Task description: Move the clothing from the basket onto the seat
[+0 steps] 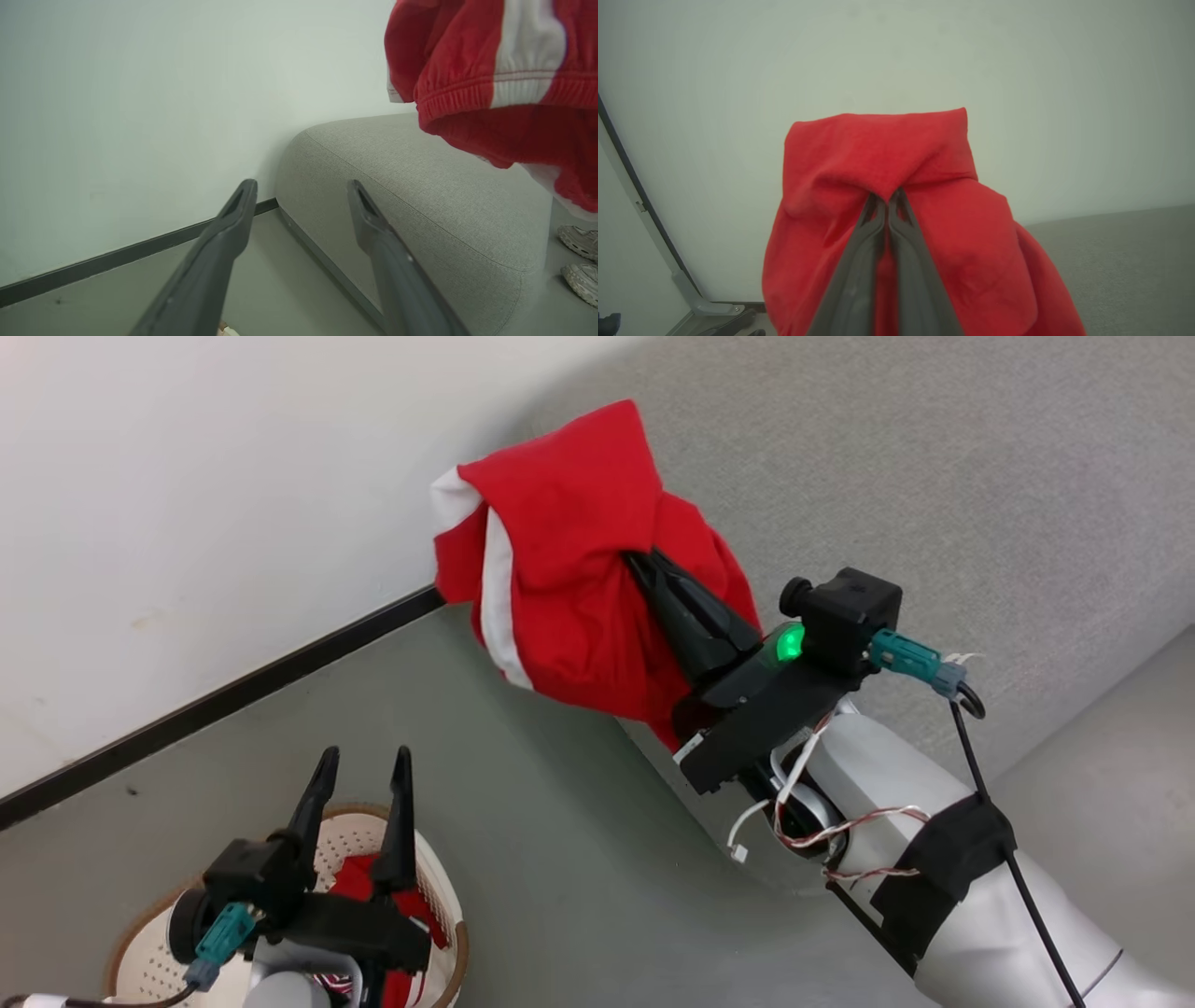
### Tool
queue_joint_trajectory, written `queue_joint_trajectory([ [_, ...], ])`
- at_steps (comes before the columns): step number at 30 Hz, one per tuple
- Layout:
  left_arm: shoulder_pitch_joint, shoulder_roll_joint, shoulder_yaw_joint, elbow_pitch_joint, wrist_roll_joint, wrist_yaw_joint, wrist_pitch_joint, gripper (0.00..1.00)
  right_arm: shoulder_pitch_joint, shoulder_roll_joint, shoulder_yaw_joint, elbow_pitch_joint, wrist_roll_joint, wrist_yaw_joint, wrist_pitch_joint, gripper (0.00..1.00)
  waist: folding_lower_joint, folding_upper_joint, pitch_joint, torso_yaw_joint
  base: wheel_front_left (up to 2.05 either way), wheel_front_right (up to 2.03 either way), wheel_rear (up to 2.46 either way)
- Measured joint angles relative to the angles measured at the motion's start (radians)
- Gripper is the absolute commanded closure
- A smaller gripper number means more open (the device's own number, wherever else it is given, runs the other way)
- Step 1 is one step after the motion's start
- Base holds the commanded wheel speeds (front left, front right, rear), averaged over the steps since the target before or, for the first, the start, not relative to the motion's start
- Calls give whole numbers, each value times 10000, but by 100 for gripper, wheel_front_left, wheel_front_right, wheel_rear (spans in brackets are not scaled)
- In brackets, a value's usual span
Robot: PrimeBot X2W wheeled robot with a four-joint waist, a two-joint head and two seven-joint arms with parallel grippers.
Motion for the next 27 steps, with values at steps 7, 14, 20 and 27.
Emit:
queue_joint_trajectory([
  [7, -365, -4, -410, 90, 12, 0, 0, 0, 80, 2, -401, 10, -211, -38, 2, 100, 0, 0, 123, -149, 0, 0, 0],
  [14, -549, -2, -719, 209, -4, -10, 0, 0, 321, 8, -736, -58, -569, -38, 0, 100, 0, 0, 186, -216, 0, 0, 0],
  [20, -662, -2, -857, 355, -12, -10, 0, 0, 415, 12, -1030, -98, -767, -38, 2, 100, 0, 0, 219, -245, 0, 0, 0],
  [27, -726, -4, -1032, 435, -82, -10, 0, 0, 534, -42, -1511, -117, -924, -31, 0, 100, 0, 0, 277, -264, 0, 0, 0],
])
